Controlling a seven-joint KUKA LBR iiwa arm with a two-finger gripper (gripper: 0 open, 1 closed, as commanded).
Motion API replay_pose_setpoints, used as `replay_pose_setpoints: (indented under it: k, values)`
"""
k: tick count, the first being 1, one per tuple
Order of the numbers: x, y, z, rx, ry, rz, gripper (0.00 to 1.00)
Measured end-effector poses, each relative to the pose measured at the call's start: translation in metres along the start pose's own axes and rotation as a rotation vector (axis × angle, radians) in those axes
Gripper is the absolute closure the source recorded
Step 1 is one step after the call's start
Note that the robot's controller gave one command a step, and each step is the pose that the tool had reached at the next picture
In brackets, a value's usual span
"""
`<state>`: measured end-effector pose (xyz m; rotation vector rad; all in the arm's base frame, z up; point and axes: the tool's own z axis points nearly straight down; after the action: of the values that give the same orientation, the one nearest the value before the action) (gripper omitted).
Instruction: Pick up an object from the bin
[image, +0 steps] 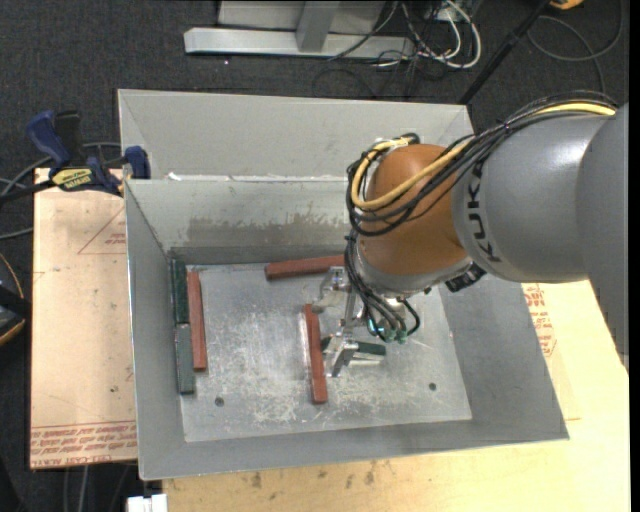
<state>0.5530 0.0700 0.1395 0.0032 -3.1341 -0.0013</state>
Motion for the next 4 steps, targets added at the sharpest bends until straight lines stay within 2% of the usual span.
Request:
replay_pose_setpoints:
  k: [1,2,3,4]
  values:
    - [-0.002,0.000,-0.004,0.000,-0.008,0.002,0.00]
    - [-0.020,-0.056,0.059,-0.001,-0.013,0.082,0.00]
    - [-0.014,-0.062,0.045,-0.002,-0.010,0.194,0.00]
    - [-0.013,-0.059,0.019,-0.001,-0.012,0.190,0.00]
